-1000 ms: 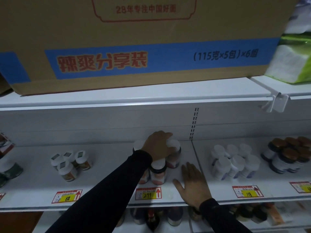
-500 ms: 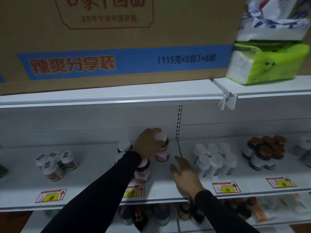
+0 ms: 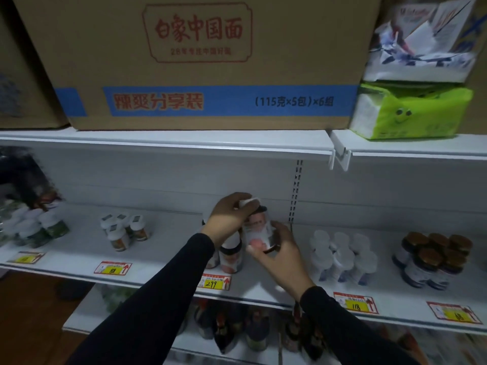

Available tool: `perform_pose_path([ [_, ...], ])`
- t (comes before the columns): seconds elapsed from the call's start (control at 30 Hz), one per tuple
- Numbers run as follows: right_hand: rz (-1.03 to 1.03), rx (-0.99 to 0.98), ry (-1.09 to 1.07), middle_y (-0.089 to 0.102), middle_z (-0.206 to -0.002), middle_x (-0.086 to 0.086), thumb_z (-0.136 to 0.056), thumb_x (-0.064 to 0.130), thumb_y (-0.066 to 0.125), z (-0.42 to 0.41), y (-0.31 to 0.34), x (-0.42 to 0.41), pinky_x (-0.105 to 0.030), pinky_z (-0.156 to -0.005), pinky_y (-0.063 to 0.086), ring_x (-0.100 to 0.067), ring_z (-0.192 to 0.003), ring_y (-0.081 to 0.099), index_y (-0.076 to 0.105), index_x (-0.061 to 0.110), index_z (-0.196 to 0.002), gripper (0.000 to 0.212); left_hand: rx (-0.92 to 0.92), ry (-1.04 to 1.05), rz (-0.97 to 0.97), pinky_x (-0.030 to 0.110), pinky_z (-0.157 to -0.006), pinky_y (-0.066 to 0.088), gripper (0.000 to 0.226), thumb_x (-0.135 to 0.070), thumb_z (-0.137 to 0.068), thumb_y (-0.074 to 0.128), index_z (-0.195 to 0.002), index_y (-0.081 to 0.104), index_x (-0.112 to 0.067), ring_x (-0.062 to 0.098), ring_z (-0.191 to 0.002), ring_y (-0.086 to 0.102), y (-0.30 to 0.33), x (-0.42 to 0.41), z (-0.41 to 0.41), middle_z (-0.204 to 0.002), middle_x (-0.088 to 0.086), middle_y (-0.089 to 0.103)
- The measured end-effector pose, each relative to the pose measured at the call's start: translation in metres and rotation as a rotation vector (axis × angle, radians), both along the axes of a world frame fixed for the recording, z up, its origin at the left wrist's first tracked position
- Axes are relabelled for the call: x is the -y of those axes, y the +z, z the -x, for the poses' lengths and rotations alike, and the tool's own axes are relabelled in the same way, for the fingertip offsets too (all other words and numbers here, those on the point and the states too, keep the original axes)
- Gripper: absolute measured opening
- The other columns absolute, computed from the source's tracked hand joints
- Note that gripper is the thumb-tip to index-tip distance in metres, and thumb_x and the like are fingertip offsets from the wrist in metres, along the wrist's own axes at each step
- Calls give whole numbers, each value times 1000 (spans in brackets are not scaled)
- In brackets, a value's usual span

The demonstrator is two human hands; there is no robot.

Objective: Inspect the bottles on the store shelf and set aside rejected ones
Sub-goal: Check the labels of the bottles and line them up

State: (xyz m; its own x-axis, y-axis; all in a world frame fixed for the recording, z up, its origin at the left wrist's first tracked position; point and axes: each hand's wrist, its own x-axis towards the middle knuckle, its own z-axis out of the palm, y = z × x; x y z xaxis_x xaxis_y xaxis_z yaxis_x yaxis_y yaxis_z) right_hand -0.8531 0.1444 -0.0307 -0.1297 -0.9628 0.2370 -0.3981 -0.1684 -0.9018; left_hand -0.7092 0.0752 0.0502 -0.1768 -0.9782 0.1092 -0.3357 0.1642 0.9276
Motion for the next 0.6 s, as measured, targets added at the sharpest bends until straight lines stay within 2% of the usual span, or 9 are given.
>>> perform_pose_path([
  [0.07,2,33,18,61,-112,17,-72,56,77,-4,2,-2,-29,-87,52,2,-99,59,44,49,-114,54,-52,-12,-33,23,-82,51,37,-42,-89,65,-119,65,-21,12,-101,62,1,-3,-2,-114,-2,66],
  [0.17,-2,146,56,68,-109,14,-72,60,69,-8,2,-4,-41,-90,54,-3,-100,64,52,41,-117,52,-140,-60,-121,40,-91,55,41,-51,-80,63,-114,66,-29,16,-102,66,7,-7,-6,-115,-3,69],
  [0.33,-23,221,95,68,-113,12,-81,54,62,-14,7,-7,-48,-96,52,-8,-106,65,54,34,-125,49,-255,-87,-238,44,-90,57,48,-38,-83,70,-126,60,-19,22,-99,70,6,-3,-14,-114,4,70],
  [0.4,-21,214,93,67,-115,14,-83,51,62,-15,10,-8,-46,-97,51,-8,-109,64,53,35,-127,48,-249,-99,-231,45,-90,57,39,-34,-85,69,-118,65,-13,26,-98,70,8,-2,-15,-108,7,73],
  [0.47,11,190,82,67,-114,16,-84,41,68,-20,17,-7,-38,-95,53,-7,-108,64,53,35,-125,44,-273,-87,-229,41,-86,57,27,-28,-89,68,-111,66,-11,27,-96,70,8,0,-16,-104,9,73],
  [0.53,48,188,67,66,-110,21,-83,22,76,-25,22,-5,-26,-88,54,-3,-104,64,54,37,-118,44,-316,-53,-235,39,-81,58,33,-30,-85,73,-110,63,-10,27,-95,71,10,2,-17,-106,10,72],
  [0.6,73,168,32,65,-106,20,-79,16,80,-30,24,-3,-19,-82,53,1,-100,64,54,41,-112,49,-352,-33,-234,38,-77,58,46,-35,-75,81,-108,61,-10,26,-93,71,9,4,-19,-105,11,70],
])
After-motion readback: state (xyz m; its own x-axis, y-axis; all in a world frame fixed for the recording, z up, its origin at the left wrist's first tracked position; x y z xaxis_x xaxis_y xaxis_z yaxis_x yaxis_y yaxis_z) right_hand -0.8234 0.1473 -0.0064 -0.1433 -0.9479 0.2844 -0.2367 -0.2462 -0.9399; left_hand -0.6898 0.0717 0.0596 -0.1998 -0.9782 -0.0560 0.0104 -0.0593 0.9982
